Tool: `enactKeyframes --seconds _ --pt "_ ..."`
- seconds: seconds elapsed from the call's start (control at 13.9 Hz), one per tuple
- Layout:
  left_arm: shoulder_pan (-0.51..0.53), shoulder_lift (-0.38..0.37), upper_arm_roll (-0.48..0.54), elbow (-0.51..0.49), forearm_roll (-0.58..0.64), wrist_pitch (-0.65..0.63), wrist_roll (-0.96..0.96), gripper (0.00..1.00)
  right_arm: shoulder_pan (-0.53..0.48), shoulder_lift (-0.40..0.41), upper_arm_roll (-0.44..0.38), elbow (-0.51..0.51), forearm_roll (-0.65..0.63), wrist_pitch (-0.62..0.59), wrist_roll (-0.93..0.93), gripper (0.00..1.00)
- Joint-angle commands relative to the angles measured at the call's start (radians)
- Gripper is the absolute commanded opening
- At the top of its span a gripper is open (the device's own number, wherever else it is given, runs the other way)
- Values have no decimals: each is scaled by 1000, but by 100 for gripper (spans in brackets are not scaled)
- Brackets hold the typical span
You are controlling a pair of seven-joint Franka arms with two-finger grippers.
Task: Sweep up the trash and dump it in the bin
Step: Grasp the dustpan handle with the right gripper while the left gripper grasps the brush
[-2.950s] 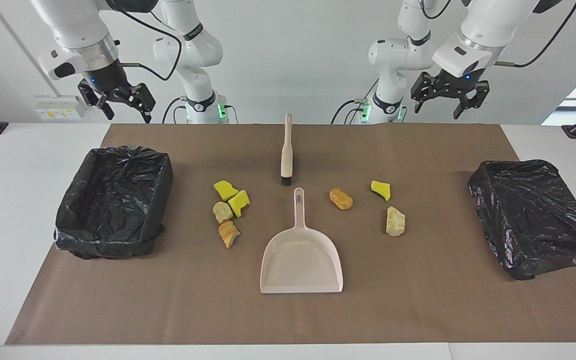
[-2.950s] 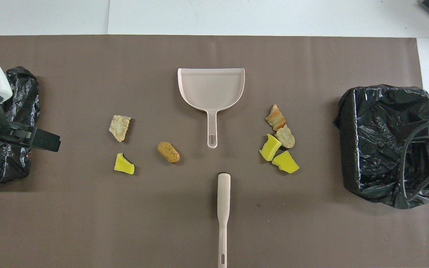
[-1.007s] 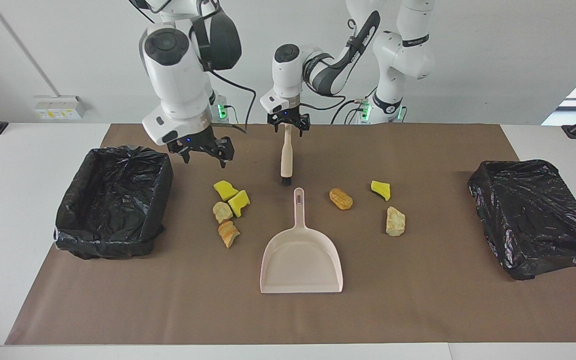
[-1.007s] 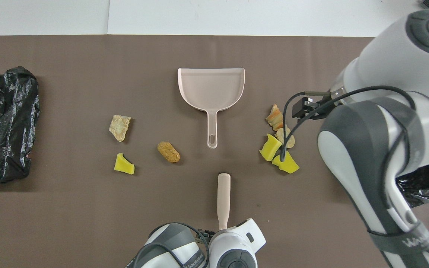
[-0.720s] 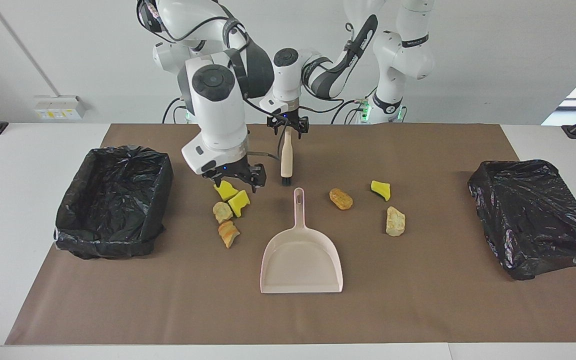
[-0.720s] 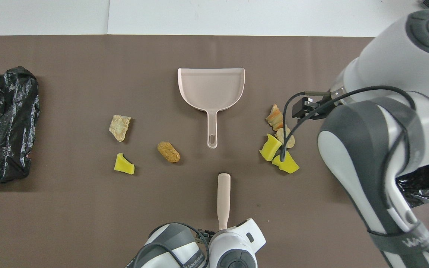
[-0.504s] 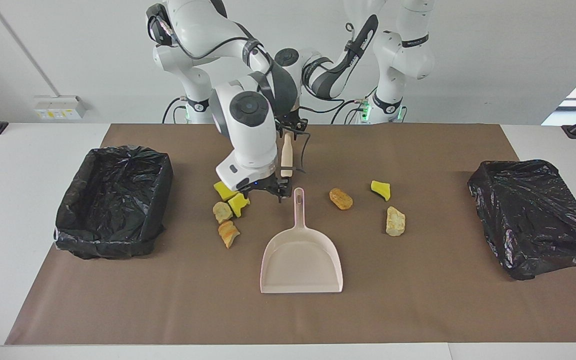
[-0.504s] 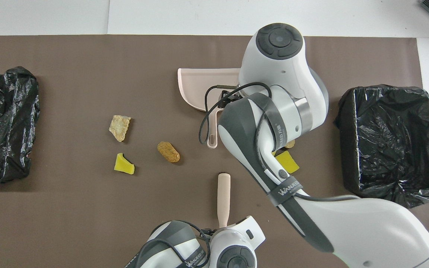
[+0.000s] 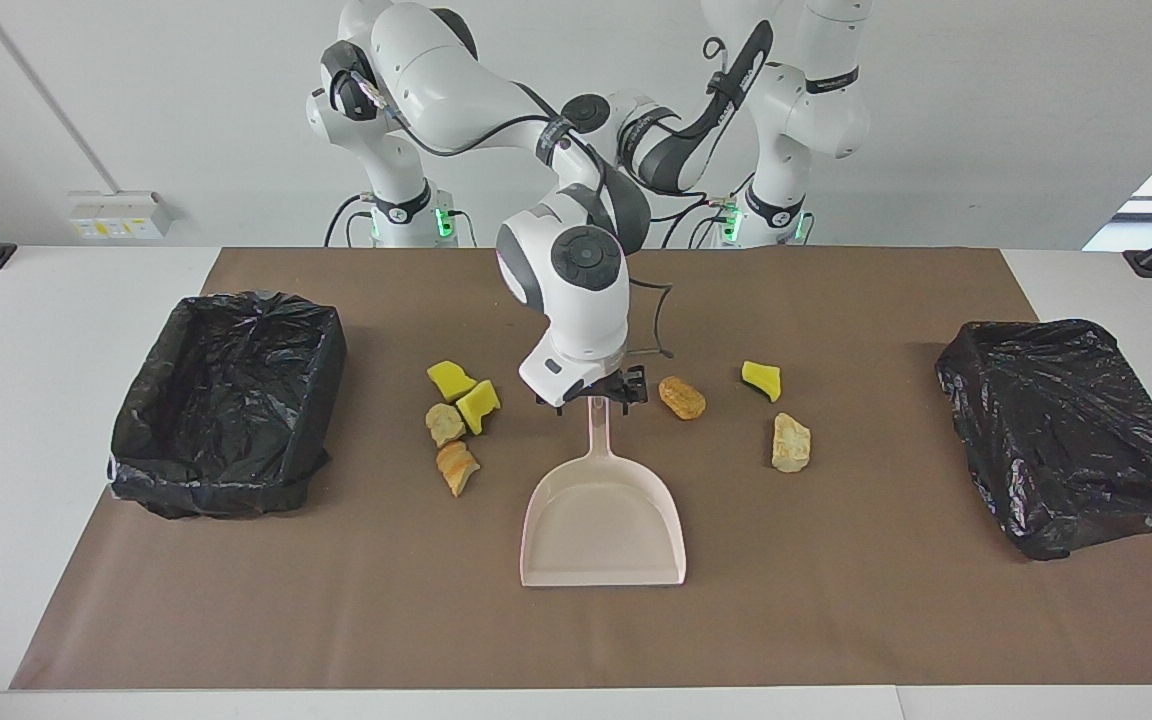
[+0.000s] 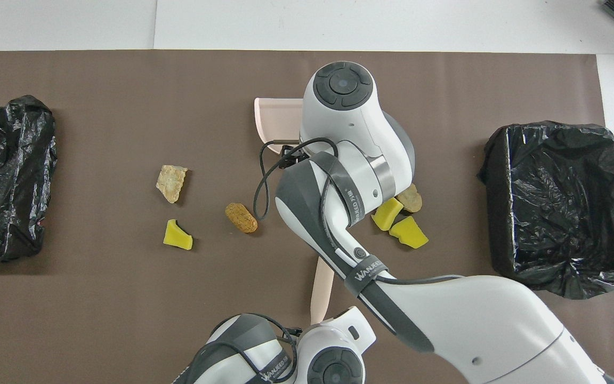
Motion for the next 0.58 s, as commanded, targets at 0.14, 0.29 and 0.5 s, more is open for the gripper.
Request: enactKeyframes --seconds 0.14,0.29,0.5 --pt "193 13 -4 7 3 -7 79 0 -13 -20 16 -82 39 47 -52 100" --pt "267 30 -4 17 14 -9 96 0 -14 -33 18 -114 38 61 -64 100" --pt "336 17 -3 23 36 -25 95 0 -14 -59 18 -169 39 67 -110 100"
